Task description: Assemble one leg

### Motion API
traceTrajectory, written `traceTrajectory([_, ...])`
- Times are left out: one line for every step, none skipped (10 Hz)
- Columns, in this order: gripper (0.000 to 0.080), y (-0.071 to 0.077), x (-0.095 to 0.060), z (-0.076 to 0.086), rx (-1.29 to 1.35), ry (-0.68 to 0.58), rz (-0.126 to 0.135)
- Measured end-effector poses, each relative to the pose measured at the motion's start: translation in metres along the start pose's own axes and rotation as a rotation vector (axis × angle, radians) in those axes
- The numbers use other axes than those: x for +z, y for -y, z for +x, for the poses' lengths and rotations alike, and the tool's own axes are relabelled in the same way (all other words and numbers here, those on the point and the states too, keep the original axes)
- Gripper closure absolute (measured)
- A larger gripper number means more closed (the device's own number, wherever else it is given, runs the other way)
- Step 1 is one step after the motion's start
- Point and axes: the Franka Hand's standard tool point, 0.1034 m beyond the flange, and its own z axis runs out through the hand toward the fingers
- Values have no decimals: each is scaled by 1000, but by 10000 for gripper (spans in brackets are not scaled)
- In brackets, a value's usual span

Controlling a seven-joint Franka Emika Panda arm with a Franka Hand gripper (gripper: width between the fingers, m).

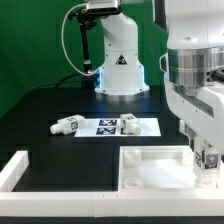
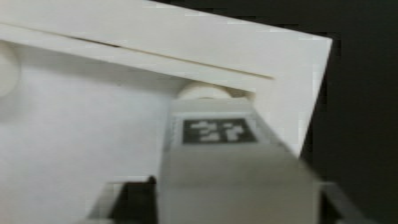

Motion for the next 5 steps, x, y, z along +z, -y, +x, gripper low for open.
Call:
traceTrajectory([296, -1, 0, -1, -99, -13, -10])
traceTrajectory([176, -1, 0, -9, -356, -43, -35])
traceTrajectory([176, 0, 0, -16, -540, -49, -38])
traceTrajectory([155, 1, -2, -20, -717, -46, -33])
traceTrajectory([155, 1, -2, -19, -744, -46, -34])
